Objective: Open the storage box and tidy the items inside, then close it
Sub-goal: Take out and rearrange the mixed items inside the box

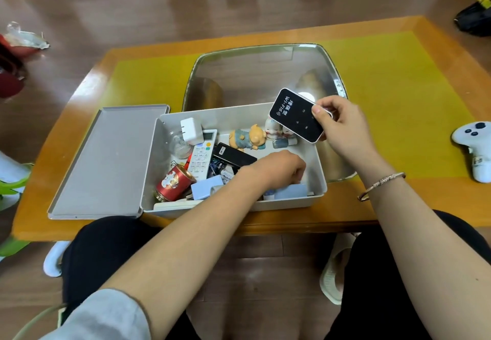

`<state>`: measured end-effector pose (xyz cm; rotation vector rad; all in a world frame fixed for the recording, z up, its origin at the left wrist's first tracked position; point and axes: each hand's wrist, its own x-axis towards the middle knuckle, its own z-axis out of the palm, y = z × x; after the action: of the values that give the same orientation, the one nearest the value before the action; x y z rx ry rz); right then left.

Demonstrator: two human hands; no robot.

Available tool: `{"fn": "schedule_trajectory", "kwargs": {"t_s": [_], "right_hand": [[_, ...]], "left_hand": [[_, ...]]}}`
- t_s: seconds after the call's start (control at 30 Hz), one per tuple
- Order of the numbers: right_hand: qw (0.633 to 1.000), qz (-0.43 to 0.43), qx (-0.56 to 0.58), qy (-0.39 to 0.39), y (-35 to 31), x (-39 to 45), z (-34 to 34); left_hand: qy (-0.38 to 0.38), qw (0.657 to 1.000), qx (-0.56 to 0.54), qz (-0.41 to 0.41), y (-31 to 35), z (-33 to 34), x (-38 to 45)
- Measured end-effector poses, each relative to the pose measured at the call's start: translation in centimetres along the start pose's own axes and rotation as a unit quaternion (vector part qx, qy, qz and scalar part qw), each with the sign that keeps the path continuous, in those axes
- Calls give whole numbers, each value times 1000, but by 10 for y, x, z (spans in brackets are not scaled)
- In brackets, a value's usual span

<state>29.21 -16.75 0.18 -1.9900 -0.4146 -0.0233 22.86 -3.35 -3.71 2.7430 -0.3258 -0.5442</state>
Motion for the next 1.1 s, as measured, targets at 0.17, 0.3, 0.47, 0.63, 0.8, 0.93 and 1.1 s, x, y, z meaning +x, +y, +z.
{"fn": "schedule_trajectory", "kwargs": {"t_s": [0.17, 0.3, 0.47, 0.63, 0.8, 0.93, 1.1], "right_hand": [[1000, -5, 7, 9, -2, 1, -1], [1000, -10, 3, 3, -3, -1, 1], [1000, -14, 13, -2, -3, -2, 4], [1000, -18, 5, -5, -1, -3, 4], [1000, -11, 12, 0, -2, -1, 2], [1000, -8, 10, -1, -4, -2, 1], [1000, -13, 3, -5, -7, -4, 2]], "left_hand": [[69, 993, -89, -28, -16, -22, -14], [19, 997, -53, -48, -23, -31, -25], [-7, 996, -78, -43, -14, -15, -25], [1, 995, -91, -44, -17, -11, -25], [114, 984, -124, -53, -23, -18, -37], [218, 957, -111, -154, -45, -43, -64], [261, 907, -11, -330, -80, -60, -104]]}}
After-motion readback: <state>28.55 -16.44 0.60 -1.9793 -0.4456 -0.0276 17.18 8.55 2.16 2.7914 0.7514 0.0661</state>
